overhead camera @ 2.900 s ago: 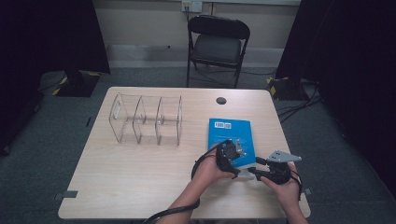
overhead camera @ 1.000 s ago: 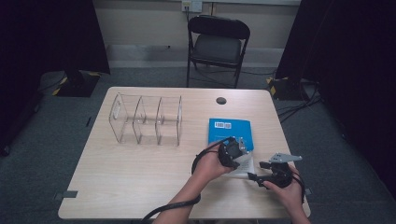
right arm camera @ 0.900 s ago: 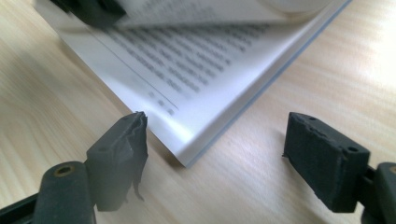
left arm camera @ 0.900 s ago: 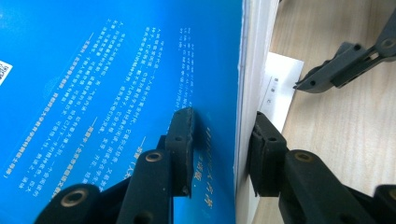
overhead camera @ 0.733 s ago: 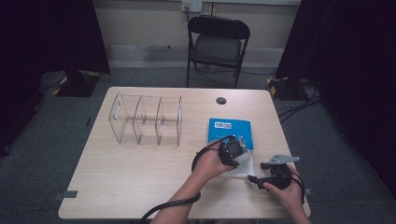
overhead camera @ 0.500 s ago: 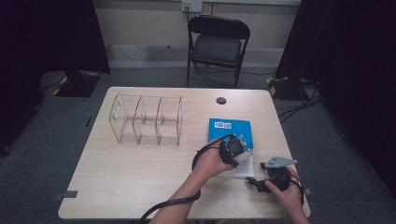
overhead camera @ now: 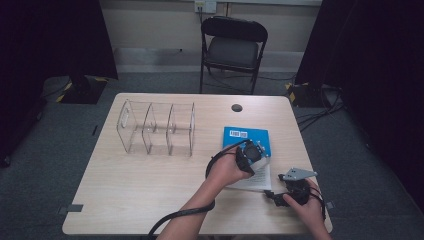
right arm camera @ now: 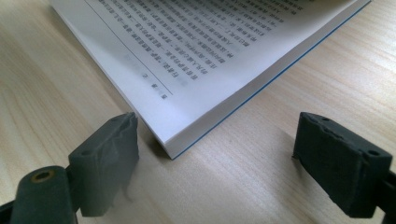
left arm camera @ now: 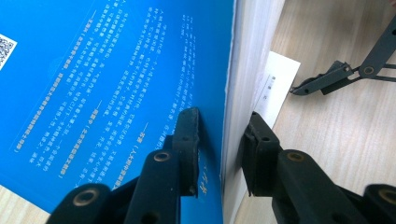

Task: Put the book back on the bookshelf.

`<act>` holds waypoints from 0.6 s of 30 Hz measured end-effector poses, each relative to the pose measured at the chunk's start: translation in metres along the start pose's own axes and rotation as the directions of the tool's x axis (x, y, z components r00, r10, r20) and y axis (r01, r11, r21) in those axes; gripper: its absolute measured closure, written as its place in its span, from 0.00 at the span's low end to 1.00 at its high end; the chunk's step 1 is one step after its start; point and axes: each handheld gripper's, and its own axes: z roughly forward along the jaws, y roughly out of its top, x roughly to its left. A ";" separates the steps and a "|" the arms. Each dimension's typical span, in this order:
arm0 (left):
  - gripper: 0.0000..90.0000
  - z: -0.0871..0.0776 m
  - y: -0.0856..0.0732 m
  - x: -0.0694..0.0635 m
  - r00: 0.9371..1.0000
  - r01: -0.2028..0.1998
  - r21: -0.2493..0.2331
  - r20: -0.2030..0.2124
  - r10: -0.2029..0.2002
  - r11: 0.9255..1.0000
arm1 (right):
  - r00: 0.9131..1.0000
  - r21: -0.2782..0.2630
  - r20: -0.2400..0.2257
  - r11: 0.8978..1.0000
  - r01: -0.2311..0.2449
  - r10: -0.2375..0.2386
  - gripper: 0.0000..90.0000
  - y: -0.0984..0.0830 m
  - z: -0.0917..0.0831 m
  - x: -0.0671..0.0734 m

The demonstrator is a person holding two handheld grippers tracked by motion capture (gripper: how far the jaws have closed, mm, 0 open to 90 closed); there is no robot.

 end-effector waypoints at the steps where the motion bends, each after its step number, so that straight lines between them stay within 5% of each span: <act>1: 0.79 -0.002 0.001 0.001 1.000 0.003 -0.003 -0.003 -0.003 1.000 | 1.000 0.001 -0.002 1.000 -0.001 0.001 0.15 0.000 0.000 0.000; 18: 0.82 -0.021 0.011 0.006 0.999 0.045 0.026 -0.021 -0.044 0.999 | 1.000 -0.002 -0.002 1.000 0.001 -0.001 0.15 0.000 0.000 0.000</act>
